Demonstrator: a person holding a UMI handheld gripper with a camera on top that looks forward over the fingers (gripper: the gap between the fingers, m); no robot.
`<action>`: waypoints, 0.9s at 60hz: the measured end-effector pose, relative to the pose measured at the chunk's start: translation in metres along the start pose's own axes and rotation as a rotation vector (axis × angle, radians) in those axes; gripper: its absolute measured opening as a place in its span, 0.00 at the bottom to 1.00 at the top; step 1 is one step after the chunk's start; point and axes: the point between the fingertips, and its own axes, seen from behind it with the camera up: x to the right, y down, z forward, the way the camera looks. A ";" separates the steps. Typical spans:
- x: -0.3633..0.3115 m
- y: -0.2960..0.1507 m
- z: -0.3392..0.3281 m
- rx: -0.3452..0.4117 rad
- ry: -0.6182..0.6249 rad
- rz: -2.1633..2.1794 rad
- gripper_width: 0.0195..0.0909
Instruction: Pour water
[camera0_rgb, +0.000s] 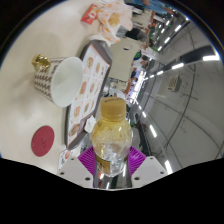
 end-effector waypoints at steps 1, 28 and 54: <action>-0.005 -0.003 0.003 0.007 0.001 -0.031 0.24; 0.011 -0.008 -0.008 0.077 -0.178 0.537 0.25; -0.064 -0.011 -0.022 0.101 -0.637 1.586 0.25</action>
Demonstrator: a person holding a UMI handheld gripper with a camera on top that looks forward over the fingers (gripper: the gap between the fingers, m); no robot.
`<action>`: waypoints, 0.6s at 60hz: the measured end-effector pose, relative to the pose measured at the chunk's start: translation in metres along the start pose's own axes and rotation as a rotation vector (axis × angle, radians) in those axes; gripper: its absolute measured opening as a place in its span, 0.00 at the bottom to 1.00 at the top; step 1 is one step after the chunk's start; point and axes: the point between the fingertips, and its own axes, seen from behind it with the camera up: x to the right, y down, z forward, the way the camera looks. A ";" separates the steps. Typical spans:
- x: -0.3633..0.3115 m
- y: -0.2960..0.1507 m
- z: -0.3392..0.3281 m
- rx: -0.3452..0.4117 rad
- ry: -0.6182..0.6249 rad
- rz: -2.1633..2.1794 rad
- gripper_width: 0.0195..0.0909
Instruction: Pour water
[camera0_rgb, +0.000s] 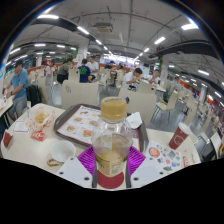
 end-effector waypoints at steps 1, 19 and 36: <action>-0.001 0.004 0.003 -0.004 -0.009 0.014 0.25; 0.001 0.060 0.025 -0.037 -0.036 0.156 0.27; -0.001 0.066 0.011 -0.096 -0.044 0.222 0.89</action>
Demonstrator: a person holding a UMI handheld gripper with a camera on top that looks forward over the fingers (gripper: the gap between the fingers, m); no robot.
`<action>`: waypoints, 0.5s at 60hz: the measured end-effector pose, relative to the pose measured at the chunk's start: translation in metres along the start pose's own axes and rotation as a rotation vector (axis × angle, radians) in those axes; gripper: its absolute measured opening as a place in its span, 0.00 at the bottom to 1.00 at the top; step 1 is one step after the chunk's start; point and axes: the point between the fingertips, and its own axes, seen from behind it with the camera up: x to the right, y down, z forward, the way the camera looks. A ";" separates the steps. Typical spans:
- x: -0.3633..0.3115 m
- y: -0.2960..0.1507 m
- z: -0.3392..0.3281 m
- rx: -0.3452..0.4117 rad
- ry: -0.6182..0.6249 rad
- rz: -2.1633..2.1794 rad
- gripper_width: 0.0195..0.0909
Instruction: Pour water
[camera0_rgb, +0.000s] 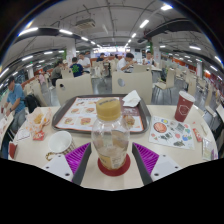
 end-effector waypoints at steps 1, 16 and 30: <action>0.001 0.000 -0.004 -0.005 0.009 0.001 0.89; -0.015 -0.003 -0.104 -0.019 0.090 0.006 0.92; -0.048 0.012 -0.208 -0.037 0.126 -0.028 0.92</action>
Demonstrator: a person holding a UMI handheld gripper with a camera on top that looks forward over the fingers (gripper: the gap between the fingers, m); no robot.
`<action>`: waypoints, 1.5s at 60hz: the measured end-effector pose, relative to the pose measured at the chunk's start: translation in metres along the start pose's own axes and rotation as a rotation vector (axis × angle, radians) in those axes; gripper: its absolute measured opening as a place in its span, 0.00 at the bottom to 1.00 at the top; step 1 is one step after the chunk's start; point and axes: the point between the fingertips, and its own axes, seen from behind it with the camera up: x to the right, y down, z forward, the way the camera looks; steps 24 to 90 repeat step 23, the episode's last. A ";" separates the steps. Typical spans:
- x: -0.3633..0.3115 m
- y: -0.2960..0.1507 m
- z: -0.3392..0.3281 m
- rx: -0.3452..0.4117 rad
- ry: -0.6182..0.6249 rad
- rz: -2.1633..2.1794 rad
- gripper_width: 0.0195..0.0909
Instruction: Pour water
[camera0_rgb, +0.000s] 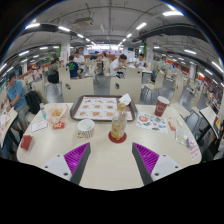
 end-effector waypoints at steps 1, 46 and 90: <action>-0.002 0.002 -0.004 -0.001 -0.001 -0.002 0.92; -0.016 0.012 -0.048 -0.002 -0.012 0.003 0.92; -0.016 0.012 -0.048 -0.002 -0.012 0.003 0.92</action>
